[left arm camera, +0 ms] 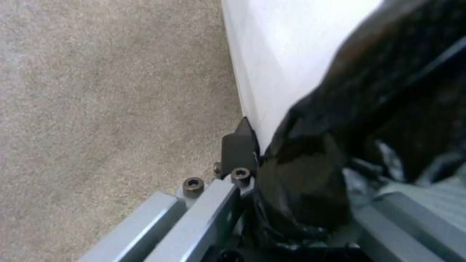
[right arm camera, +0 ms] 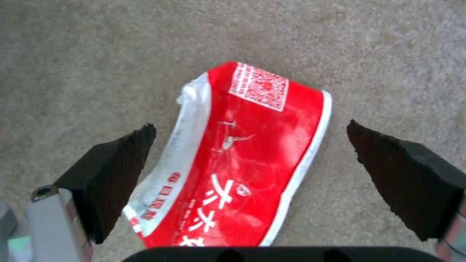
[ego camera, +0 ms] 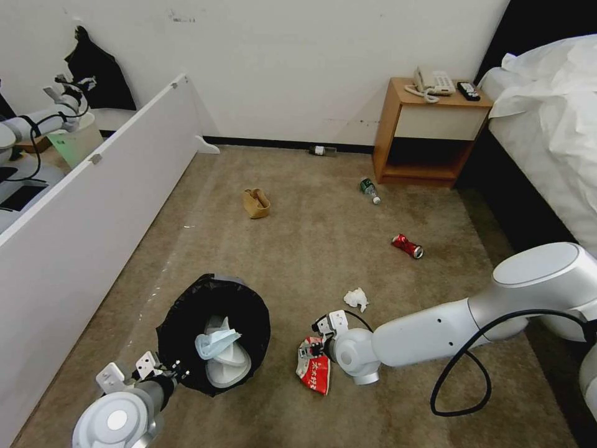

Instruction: Pick up the trash bin and place the garbage on the floor into it.

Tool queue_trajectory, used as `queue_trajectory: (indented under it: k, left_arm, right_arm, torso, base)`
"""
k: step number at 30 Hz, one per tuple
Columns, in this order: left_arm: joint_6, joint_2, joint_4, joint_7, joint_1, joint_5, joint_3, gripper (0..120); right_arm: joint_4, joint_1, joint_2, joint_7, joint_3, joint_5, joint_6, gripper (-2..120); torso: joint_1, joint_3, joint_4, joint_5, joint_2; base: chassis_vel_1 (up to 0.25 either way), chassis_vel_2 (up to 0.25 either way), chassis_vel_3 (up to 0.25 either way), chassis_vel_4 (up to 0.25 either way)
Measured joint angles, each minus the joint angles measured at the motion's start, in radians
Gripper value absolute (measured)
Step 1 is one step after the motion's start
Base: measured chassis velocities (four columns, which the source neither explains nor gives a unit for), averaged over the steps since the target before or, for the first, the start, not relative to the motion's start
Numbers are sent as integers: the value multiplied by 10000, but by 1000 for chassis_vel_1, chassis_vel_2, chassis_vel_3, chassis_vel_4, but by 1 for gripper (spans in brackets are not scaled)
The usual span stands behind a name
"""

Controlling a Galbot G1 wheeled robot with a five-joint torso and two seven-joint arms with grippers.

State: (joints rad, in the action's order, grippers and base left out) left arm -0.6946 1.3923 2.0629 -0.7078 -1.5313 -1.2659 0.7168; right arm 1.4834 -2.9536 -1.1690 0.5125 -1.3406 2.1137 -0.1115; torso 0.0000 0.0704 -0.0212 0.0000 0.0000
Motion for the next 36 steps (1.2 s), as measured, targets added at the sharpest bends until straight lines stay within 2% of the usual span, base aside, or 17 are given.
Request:
queue_trajectory:
  k: [9, 16, 36]
  left_arm:
    - [35, 118, -70, 24, 57, 163, -63, 0]
    - [82, 70, -248, 236, -8, 213, 166, 0]
    - [46, -145, -575, 337, 216, 157, 128, 0]
  right_arm:
    - [-322, -5, -81, -300, 80, 120, 161, 100]
    - [-699, -23, -419, -568, 209, 341, 301, 100]
    - [-725, -21, 4, -110, 204, 391, 262, 100]
  torso:
    - [0, 0, 0, 0, 0]
    - [0, 0, 1, -1, 0]
    - [0, 0, 1, 1, 0]
  base:
    - [0, 0, 0, 0]
    - [0, 0, 0, 0]
    - [0, 0, 0, 0]
